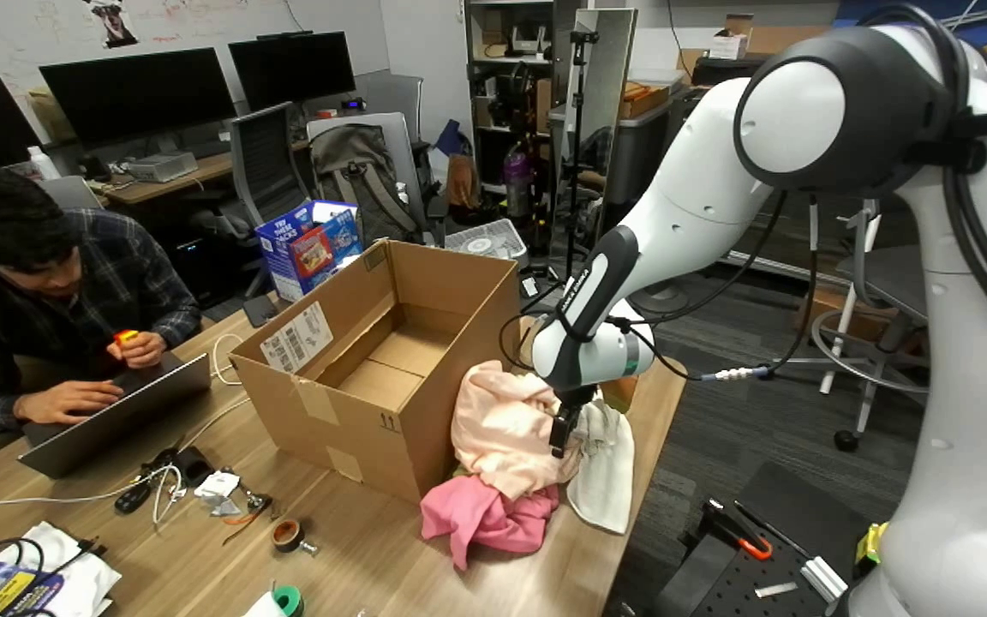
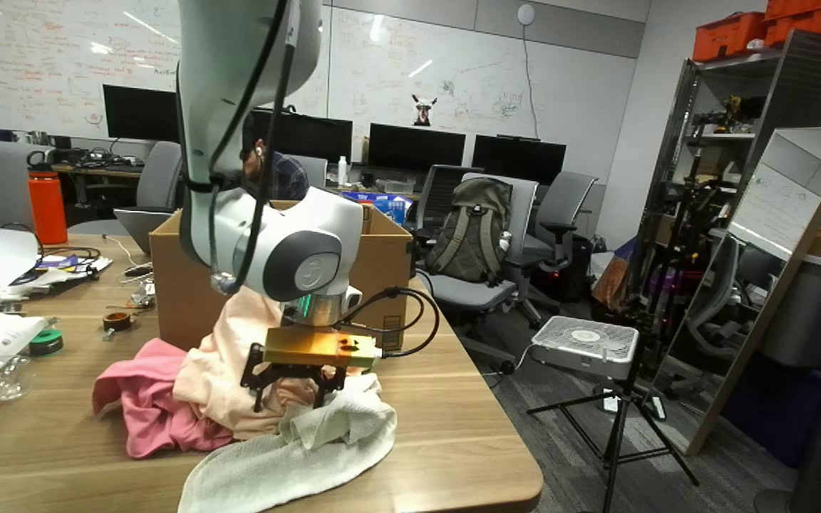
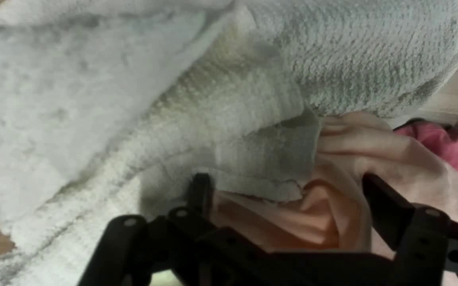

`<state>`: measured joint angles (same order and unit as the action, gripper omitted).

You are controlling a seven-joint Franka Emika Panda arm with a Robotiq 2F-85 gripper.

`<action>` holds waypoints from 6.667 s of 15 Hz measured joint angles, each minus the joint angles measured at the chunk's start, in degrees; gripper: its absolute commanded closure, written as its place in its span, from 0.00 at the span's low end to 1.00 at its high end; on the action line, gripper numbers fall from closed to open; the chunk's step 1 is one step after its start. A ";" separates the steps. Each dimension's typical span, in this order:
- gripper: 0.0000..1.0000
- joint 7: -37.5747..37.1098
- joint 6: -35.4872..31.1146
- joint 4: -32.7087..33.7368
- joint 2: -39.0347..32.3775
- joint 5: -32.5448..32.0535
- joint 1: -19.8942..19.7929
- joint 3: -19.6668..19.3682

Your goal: Put the clothes and towels in the box

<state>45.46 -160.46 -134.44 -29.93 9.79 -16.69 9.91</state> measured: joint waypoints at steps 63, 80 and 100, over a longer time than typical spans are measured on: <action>0.97 -65.20 12.03 -1.96 60.15 0.42 20.73 0.88; 0.96 -90.81 11.81 9.25 53.61 -1.22 18.03 8.52; 0.97 -110.16 15.52 26.50 41.25 -15.54 20.53 12.05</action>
<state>-64.70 -144.94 -107.95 11.32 -5.75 3.84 21.96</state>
